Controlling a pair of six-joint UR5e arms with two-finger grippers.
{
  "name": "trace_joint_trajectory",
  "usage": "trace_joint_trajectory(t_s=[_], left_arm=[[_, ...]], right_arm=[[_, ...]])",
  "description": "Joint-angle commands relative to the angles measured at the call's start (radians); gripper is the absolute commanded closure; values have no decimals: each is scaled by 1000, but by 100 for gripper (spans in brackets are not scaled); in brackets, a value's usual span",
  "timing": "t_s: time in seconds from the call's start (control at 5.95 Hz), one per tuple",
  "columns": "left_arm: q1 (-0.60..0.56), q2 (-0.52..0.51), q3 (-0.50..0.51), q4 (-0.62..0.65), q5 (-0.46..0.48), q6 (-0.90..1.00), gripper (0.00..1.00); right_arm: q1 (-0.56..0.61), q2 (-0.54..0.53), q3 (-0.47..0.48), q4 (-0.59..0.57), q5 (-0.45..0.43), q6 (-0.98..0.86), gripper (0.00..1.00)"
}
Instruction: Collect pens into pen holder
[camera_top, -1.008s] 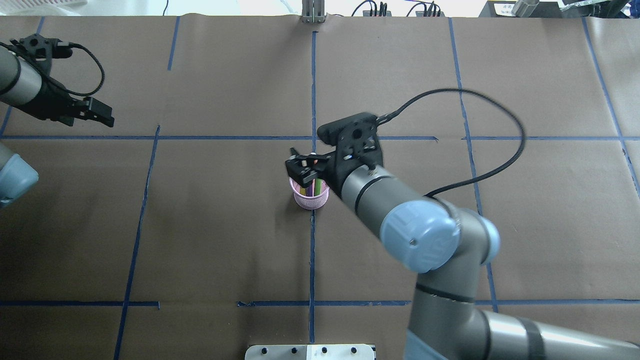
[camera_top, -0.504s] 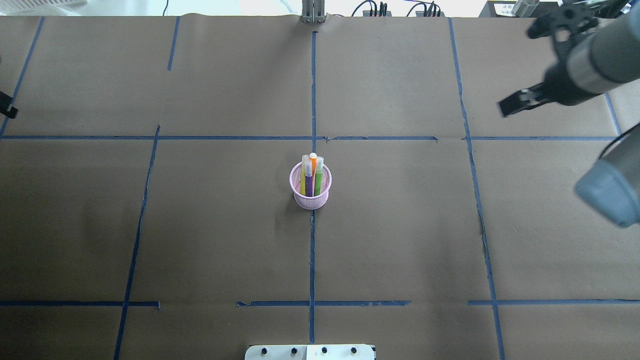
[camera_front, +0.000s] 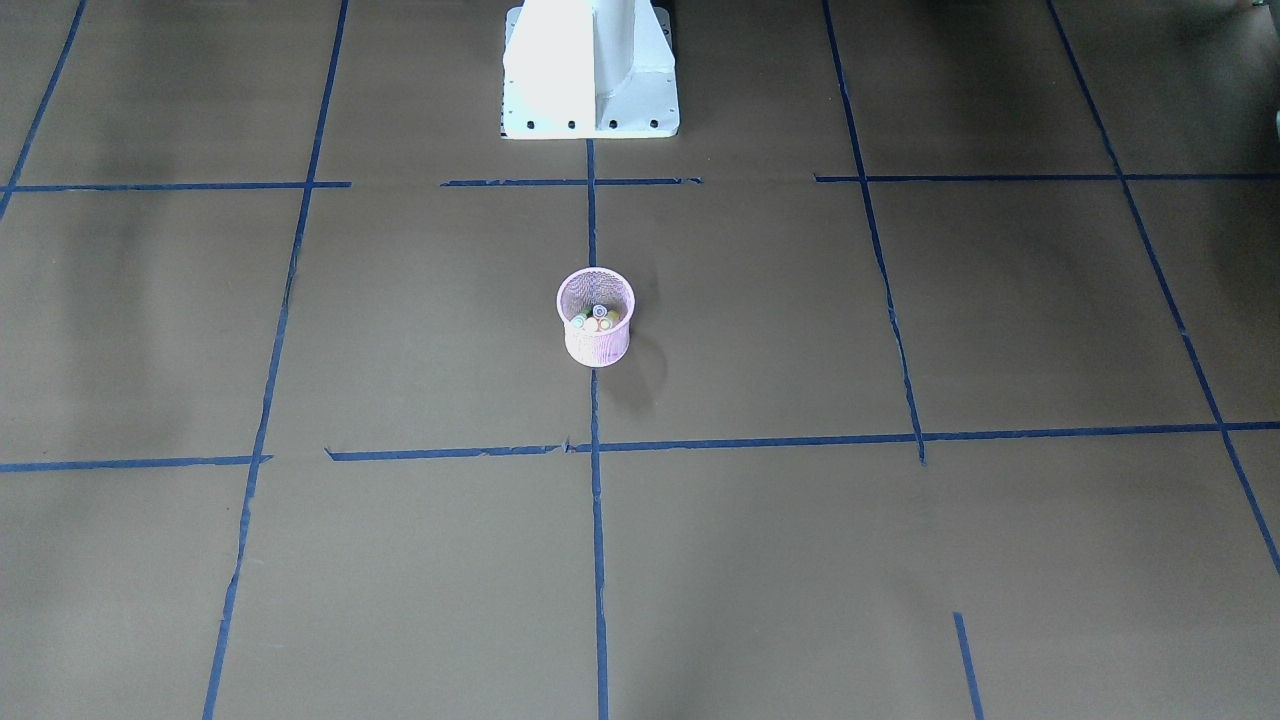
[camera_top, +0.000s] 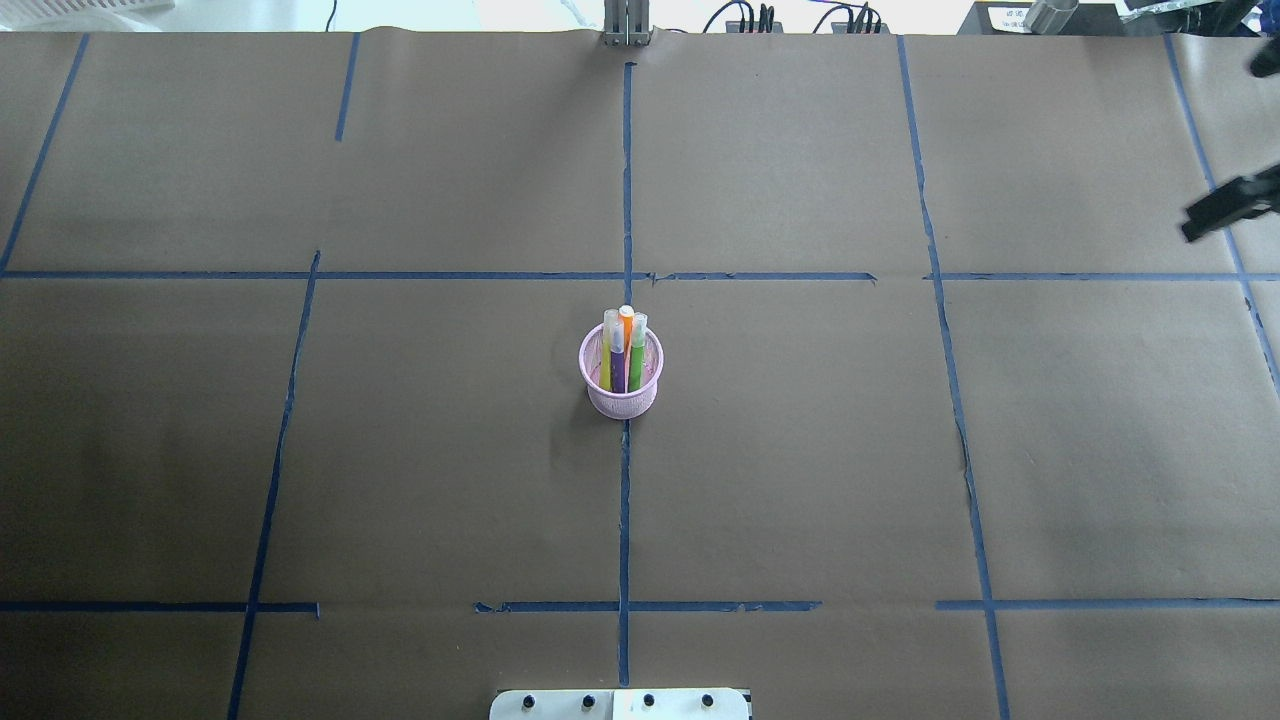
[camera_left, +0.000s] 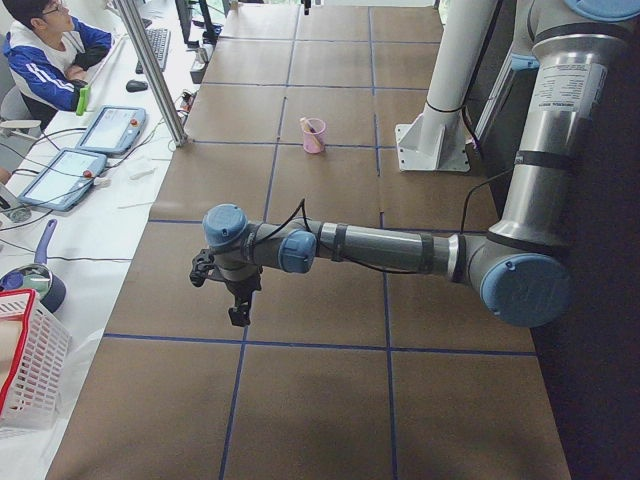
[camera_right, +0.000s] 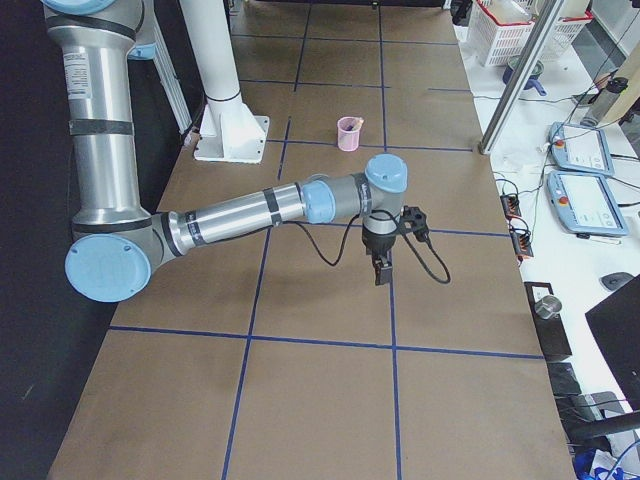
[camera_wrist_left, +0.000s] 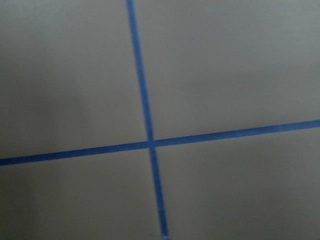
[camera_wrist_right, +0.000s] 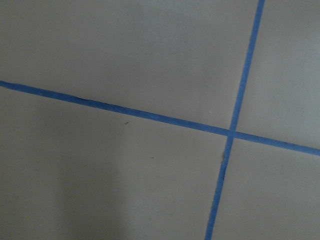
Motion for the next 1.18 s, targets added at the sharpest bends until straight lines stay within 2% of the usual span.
trace_joint_trajectory(t_s=[0.0, 0.17, 0.34, 0.67, 1.01], left_arm=[[-35, 16, 28, -1, -10, 46, 0], [-36, 25, 29, -2, -10, 47, 0], [-38, 46, 32, -7, -10, 69, 0], [-79, 72, 28, -5, -10, 133, 0], [-100, 74, -30, 37, -16, 124, 0]], right_arm=[[32, 27, -84, 3, 24, -24, 0], [102, 7, -90, 8, 109, -27, 0], [141, -46, -90, 12, 253, -30, 0], [167, -94, -93, 12, 263, -71, 0], [190, -103, -115, 12, 265, -90, 0]])
